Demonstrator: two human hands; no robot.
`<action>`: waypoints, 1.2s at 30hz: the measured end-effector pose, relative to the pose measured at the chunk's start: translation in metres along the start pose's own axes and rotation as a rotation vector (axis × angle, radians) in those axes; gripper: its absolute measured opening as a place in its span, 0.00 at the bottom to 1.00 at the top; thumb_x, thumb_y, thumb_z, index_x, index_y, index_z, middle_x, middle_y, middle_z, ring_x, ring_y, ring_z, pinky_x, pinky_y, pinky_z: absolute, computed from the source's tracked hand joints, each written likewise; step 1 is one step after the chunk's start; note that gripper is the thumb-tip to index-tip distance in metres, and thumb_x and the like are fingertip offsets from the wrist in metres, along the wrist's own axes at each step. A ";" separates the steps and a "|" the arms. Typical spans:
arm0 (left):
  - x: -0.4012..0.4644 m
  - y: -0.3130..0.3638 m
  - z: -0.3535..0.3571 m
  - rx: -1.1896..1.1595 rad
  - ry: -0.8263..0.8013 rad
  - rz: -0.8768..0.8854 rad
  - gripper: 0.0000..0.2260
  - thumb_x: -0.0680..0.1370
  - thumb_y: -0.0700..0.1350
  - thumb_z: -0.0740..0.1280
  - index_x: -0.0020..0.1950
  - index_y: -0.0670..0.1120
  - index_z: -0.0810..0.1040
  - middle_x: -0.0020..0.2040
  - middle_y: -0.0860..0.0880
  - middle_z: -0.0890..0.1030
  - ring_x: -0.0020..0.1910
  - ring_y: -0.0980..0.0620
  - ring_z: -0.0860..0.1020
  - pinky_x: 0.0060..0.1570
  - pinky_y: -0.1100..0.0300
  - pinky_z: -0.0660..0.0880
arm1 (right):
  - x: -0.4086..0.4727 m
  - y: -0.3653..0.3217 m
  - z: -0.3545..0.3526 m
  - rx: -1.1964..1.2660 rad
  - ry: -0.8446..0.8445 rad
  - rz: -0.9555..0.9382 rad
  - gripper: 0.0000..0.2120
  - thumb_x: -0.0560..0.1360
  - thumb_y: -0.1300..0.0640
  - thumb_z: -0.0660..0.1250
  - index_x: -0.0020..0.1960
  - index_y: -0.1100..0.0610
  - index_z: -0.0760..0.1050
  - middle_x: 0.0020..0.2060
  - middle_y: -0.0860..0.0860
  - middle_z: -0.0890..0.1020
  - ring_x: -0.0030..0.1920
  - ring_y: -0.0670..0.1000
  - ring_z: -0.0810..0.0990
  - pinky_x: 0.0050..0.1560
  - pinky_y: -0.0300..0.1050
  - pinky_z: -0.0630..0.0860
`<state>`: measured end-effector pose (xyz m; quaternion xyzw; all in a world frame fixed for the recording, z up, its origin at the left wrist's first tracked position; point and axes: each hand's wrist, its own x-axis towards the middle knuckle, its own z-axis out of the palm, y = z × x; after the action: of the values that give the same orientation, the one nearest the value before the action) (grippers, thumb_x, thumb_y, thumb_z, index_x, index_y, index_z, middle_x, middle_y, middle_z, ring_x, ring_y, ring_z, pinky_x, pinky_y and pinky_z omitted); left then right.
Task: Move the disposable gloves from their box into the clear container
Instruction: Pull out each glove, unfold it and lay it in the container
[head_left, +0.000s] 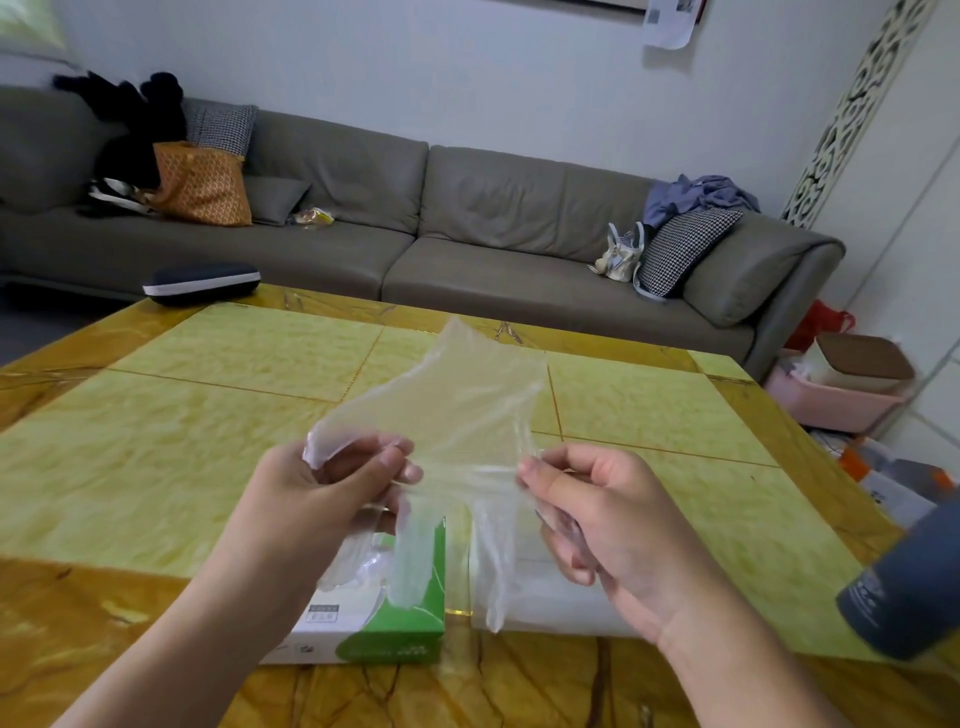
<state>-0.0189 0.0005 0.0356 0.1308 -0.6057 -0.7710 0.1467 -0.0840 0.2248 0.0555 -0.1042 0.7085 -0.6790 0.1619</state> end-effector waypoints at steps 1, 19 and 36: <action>0.000 -0.001 0.001 -0.007 -0.012 -0.015 0.05 0.77 0.39 0.73 0.50 0.39 0.86 0.46 0.37 0.86 0.34 0.48 0.81 0.32 0.61 0.80 | 0.000 0.000 0.002 -0.015 -0.030 0.007 0.17 0.78 0.54 0.74 0.51 0.70 0.79 0.31 0.58 0.73 0.26 0.53 0.70 0.25 0.43 0.66; 0.002 0.000 0.003 -0.050 -0.008 0.002 0.08 0.76 0.39 0.71 0.53 0.37 0.86 0.46 0.35 0.86 0.35 0.45 0.84 0.34 0.59 0.82 | -0.009 0.001 0.015 -0.101 -0.284 0.019 0.11 0.75 0.70 0.75 0.56 0.63 0.81 0.41 0.58 0.84 0.37 0.56 0.80 0.36 0.46 0.79; -0.017 0.016 0.010 0.418 -0.656 -0.168 0.05 0.77 0.38 0.73 0.51 0.42 0.87 0.45 0.38 0.87 0.31 0.48 0.81 0.33 0.58 0.79 | -0.003 -0.020 -0.015 -0.046 -0.161 0.099 0.19 0.73 0.57 0.78 0.57 0.69 0.81 0.40 0.59 0.85 0.35 0.54 0.82 0.34 0.45 0.78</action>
<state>-0.0062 0.0121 0.0538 -0.0464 -0.7516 -0.6412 -0.1478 -0.0882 0.2385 0.0763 -0.1271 0.7127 -0.6433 0.2493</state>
